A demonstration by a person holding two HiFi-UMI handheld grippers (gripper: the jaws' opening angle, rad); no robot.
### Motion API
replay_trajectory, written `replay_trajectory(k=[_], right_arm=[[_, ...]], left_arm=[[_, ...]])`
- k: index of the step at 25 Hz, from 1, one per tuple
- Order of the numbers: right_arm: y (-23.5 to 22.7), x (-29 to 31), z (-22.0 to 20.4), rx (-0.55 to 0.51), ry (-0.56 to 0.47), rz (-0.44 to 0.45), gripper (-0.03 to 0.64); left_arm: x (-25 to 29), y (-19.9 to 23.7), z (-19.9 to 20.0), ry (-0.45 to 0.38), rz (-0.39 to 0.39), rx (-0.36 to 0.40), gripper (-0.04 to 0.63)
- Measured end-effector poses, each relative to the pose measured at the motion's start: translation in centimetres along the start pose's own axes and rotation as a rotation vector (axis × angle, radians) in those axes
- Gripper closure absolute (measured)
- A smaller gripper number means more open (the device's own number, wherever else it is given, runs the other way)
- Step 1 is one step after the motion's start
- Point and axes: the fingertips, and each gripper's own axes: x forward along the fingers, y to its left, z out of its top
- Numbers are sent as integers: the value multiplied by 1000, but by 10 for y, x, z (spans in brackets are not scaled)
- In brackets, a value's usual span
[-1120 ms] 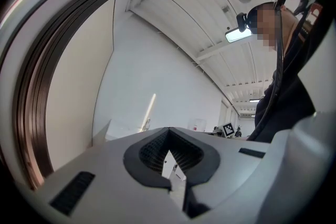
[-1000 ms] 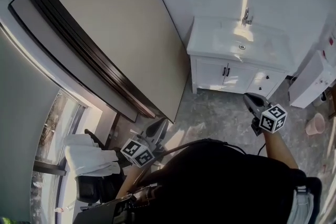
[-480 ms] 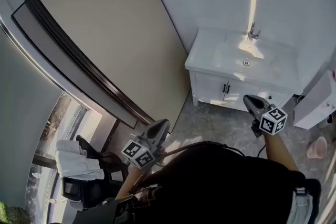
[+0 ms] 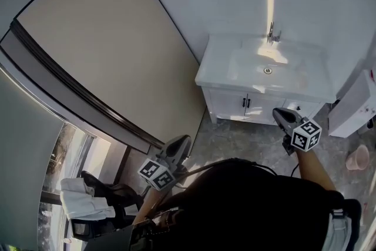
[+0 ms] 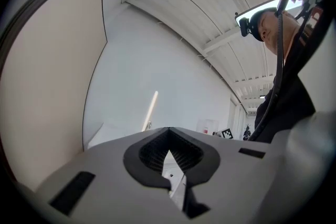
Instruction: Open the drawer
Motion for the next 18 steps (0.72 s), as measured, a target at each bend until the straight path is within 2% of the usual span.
replay_trajectory(k=[5,11,18], right_arm=[[-12,15,4,-2,10,-78,615],[-17,56,24,-26,-17,-191,615],[-11,131,48,-31,-31,-245,614]], left_arm=[[25,37,6,3,-75,-25,594],[61,103,28,3,-208,-39,594],[79,186,72,11,-267,0,594]])
